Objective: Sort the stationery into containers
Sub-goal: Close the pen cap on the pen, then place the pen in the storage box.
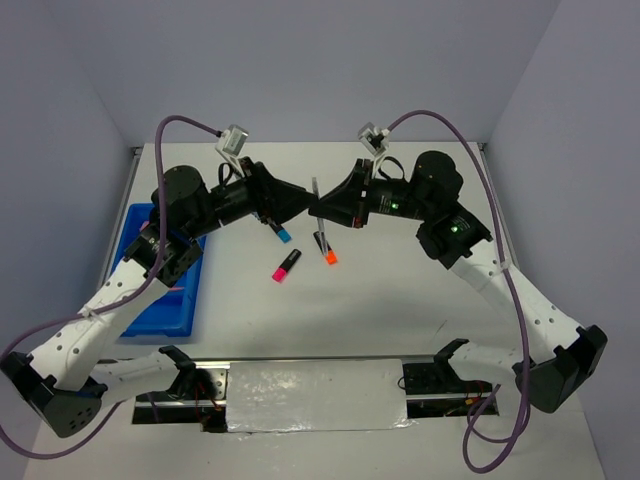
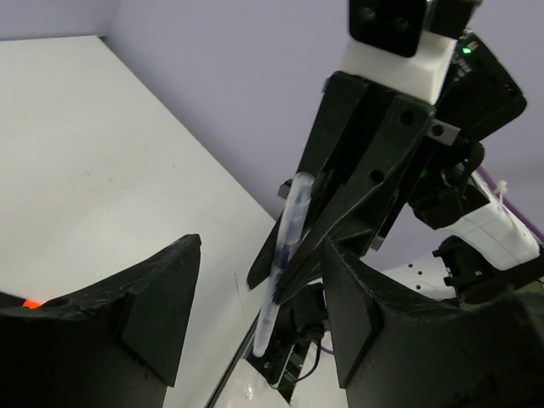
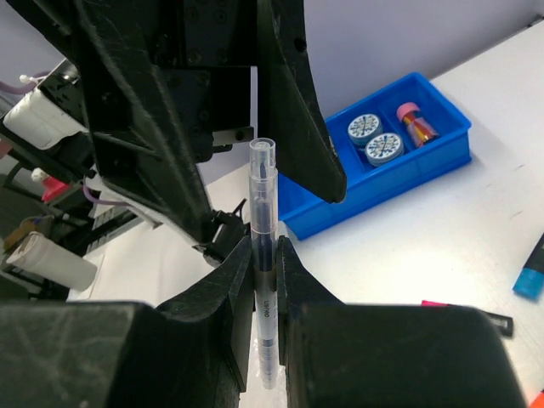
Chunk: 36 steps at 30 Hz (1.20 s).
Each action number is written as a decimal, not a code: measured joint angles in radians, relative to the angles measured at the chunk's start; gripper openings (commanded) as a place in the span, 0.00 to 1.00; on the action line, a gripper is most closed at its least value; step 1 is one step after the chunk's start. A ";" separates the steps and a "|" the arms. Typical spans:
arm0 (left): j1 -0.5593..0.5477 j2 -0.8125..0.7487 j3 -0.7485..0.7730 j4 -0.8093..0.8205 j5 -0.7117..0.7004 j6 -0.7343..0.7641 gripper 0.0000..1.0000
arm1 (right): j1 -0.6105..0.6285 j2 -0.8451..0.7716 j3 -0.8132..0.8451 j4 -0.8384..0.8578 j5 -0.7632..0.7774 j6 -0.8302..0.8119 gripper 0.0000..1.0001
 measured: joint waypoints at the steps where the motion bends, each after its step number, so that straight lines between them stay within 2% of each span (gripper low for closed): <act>1: 0.000 0.002 -0.002 0.015 0.012 -0.003 0.70 | 0.009 0.006 0.006 -0.008 0.001 -0.006 0.00; 3: 0.000 0.005 -0.003 0.041 0.025 -0.006 0.70 | 0.027 0.020 0.018 -0.026 0.005 -0.015 0.00; 6: 0.000 0.006 -0.003 0.079 0.040 -0.018 0.62 | 0.053 0.035 0.029 -0.051 0.012 -0.029 0.00; 9: 0.000 0.009 -0.003 0.095 0.045 -0.023 0.39 | 0.069 0.042 0.029 -0.060 0.019 -0.035 0.00; 12: 0.002 0.020 -0.003 0.097 0.045 -0.020 0.38 | 0.072 0.043 0.030 -0.060 0.023 -0.038 0.00; 17: 0.002 0.032 -0.021 0.091 0.050 -0.018 0.50 | 0.071 0.044 0.032 -0.061 0.037 -0.039 0.00; 18: 0.002 0.034 -0.026 0.088 0.050 -0.020 0.48 | 0.072 0.045 0.034 -0.067 0.037 -0.039 0.00; 19: 0.003 0.034 -0.028 0.087 0.049 -0.019 0.39 | 0.072 0.046 0.037 -0.068 0.038 -0.039 0.00; 20: 0.004 0.036 -0.030 0.081 0.048 -0.021 0.27 | 0.072 0.050 0.042 -0.071 0.039 -0.039 0.11; 21: 0.004 0.038 -0.031 0.086 0.052 -0.020 0.10 | 0.071 0.055 0.045 -0.081 0.051 -0.042 0.26; 22: 0.004 0.038 -0.028 0.077 0.043 -0.010 0.02 | 0.071 0.061 0.045 -0.086 0.048 -0.037 0.47; 23: 0.004 0.038 -0.024 0.059 0.031 -0.001 0.00 | 0.069 0.066 0.046 -0.089 0.050 -0.033 0.99; 26: 0.017 0.047 0.004 -0.060 -0.061 0.012 0.00 | 0.048 0.074 0.046 -0.092 0.055 -0.050 1.00; 29: 0.120 0.052 0.054 -0.258 -0.218 -0.004 0.00 | -0.013 0.066 0.035 -0.131 0.126 -0.072 1.00; 33: 0.447 0.045 0.061 -0.558 -0.455 -0.079 0.00 | -0.134 -0.005 -0.064 -0.242 0.388 -0.083 1.00; 36: 0.703 0.005 -0.035 -0.713 -0.602 -0.121 0.00 | -0.188 -0.067 -0.132 -0.312 0.511 -0.081 1.00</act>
